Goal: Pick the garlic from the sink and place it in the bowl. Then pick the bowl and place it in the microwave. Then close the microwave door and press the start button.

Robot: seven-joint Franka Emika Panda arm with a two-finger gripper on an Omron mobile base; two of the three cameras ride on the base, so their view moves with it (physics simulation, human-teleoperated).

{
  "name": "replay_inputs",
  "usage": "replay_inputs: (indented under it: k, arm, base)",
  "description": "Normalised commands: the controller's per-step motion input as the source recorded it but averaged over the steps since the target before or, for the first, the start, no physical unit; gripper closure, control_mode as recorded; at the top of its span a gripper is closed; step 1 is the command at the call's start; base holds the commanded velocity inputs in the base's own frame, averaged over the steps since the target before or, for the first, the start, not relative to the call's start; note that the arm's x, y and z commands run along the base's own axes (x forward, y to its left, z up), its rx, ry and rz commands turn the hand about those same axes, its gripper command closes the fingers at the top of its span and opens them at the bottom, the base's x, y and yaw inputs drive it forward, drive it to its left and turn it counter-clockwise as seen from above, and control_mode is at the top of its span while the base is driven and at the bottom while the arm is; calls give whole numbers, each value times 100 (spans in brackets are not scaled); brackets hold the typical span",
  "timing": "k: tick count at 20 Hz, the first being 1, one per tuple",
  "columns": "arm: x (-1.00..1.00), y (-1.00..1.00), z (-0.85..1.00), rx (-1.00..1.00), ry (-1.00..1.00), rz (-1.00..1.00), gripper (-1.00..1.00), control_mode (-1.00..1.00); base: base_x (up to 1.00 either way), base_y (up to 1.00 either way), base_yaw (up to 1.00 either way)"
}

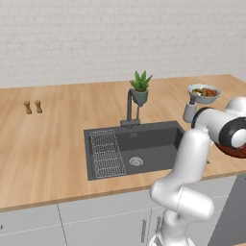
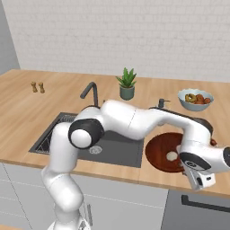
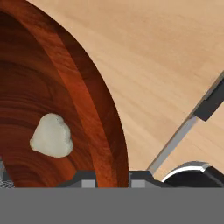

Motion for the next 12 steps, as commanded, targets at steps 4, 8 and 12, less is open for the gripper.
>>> replay_inputs:
  k: [4, 8, 12]
  arm:
    - [-37, 45, 65, 0, 2, 0, 100, -100]
    - [4, 82, 51, 0, 10, -1, 100, -100]
    - [32, 97, 17, 0, 7, -7, 100, -100]
  base:
    - [0, 0, 0]
    - [0, 0, 0]
    - [0, 0, 0]
